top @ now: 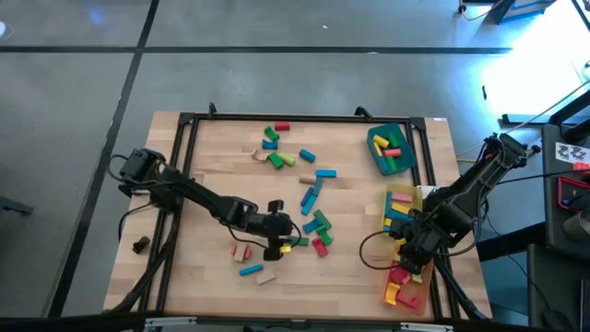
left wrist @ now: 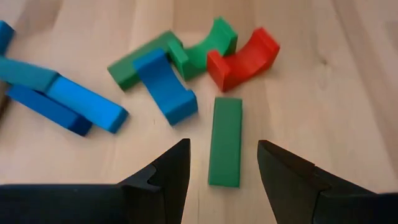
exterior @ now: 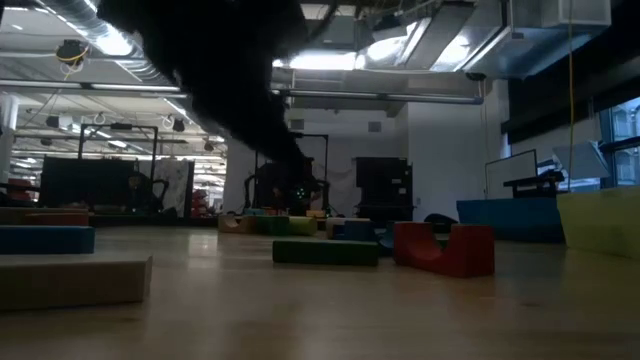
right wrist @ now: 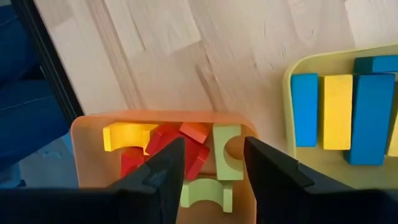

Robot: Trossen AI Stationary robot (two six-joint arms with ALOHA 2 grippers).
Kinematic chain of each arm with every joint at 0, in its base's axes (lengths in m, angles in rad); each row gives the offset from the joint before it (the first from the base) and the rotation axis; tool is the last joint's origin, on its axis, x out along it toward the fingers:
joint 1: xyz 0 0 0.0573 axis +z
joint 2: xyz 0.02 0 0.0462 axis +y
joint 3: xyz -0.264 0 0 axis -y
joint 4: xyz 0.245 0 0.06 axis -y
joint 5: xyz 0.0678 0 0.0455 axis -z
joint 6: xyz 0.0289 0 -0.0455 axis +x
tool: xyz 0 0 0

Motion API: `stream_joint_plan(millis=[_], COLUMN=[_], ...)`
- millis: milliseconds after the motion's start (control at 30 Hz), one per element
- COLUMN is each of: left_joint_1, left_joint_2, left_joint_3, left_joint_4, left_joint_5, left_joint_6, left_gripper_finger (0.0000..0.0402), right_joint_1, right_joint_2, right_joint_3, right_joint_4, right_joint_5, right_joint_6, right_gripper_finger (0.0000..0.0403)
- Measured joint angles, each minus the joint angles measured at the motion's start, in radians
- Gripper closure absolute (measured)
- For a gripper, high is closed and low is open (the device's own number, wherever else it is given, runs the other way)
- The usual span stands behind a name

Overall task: Sort blocks by size
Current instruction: Put the green rectangular block into the yellow bin

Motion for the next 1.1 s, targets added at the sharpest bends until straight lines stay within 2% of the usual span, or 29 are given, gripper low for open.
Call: stream_joint_plan(millis=[333,600,1000,1100], left_joint_1=[0.001,0.014,0.044,0.045], left_joint_2=[0.122,0.162,0.183,0.183], left_joint_3=[0.0,0.0,0.0,0.0], left_joint_4=[0.082,0.087,0.091,0.091], left_joint_5=[0.067,0.069,0.068,0.061], left_joint_6=[0.005,0.005,0.005,0.008], left_gripper_finger=[0.0231,0.0231,0.0232,0.0253], right_joint_1=[0.0,0.0,0.0,0.0], right_joint_2=[0.0,0.0,0.0,0.0], right_joint_3=[0.0,0.0,0.0,0.0], right_joint_4=[0.002,0.002,0.003,0.002], right_joint_5=[0.099,0.172,0.185,0.191], right_joint_6=[-0.001,-0.002,-0.002,-0.002], right_gripper_finger=[0.0236,0.0236,0.0236,0.0236])
